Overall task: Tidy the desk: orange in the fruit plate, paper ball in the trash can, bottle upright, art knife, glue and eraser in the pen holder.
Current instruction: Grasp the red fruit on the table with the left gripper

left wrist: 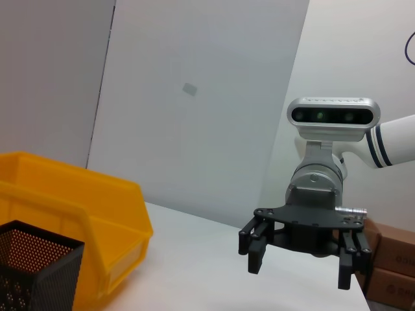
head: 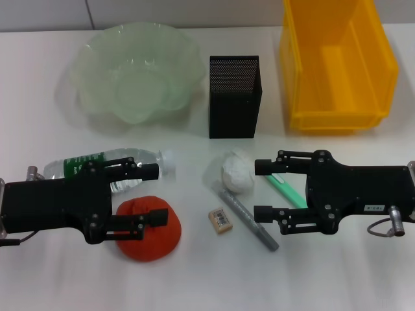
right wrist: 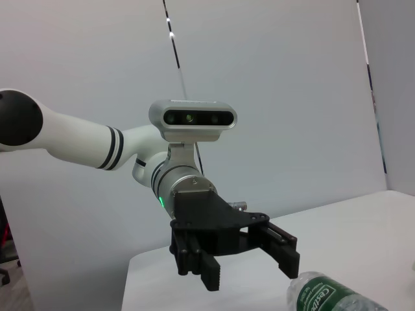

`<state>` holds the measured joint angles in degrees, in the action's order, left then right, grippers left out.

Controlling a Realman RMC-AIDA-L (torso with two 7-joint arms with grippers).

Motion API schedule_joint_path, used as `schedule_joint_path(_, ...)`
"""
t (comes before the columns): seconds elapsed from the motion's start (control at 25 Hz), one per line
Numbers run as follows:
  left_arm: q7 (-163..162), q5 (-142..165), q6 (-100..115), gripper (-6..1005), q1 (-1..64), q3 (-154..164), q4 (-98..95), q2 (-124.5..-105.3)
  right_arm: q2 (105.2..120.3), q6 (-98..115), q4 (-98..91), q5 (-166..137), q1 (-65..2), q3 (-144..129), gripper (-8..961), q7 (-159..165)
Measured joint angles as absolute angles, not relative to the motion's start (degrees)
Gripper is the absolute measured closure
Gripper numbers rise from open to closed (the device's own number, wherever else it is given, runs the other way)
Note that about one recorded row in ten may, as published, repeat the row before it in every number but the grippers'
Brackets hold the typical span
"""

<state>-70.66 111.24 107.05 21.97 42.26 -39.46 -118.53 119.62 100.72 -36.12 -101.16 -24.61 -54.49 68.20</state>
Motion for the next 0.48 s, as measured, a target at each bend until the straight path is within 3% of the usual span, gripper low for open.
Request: schedule_joint_path(0.48,-69.9,111.1,105.2,222,22.0,42.1,-39.4,-118.60,119.61,100.6,-35.4,-101.2,-24.5,-54.3,195,67.8)
